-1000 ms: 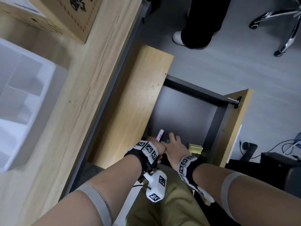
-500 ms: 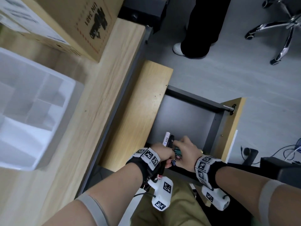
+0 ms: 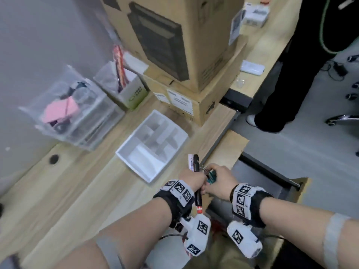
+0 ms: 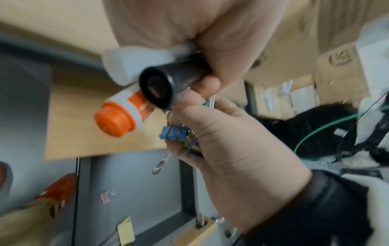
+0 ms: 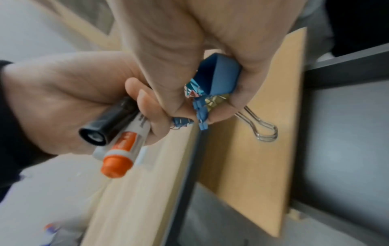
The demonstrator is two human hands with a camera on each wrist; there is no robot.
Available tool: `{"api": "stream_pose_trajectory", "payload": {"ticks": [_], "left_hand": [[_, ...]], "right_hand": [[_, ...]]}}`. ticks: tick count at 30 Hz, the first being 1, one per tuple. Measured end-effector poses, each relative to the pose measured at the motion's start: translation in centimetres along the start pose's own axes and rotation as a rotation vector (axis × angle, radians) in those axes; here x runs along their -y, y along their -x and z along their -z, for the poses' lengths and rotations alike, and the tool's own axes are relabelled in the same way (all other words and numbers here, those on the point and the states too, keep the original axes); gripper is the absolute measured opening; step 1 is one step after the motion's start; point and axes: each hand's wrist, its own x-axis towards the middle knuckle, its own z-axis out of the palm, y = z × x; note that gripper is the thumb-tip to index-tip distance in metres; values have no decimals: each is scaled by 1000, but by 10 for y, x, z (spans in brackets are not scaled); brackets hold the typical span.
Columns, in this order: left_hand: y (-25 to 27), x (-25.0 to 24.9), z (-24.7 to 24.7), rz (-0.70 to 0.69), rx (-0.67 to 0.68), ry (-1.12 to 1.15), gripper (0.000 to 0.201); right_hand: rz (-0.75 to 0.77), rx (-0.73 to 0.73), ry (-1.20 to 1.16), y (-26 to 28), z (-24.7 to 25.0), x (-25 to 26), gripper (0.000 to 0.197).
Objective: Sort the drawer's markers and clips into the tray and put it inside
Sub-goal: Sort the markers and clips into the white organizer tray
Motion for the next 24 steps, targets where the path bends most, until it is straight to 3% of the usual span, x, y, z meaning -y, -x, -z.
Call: {"api": "stream_pose_trajectory", "payload": {"ticks": [6,11,14,16,20,23,24], "left_hand": [[12,26,143,-10,-121,131,3],[1,103,214,-5,-354,203,12],[-13,141,237,-25,-449,165,18],[-23,153,243,-48,-431,155,14],[-38,157,242,-89,-405,155,17],[-36,147,233,-125,-427,32,6],[-37,145,232,-127,-453,-43,15]], "right_hand": [[214,151,17,4,-74,114,49],[333,289,317,-7,-164,144,57],[477,303,555,-15,-195,147,39],[556,273,695,-22,-200,148,35],[611,252,804,-29,-199,149,51],[662,239,873,-25,-190,139,70],[704,222,889,-22,-184,134,72]]}}
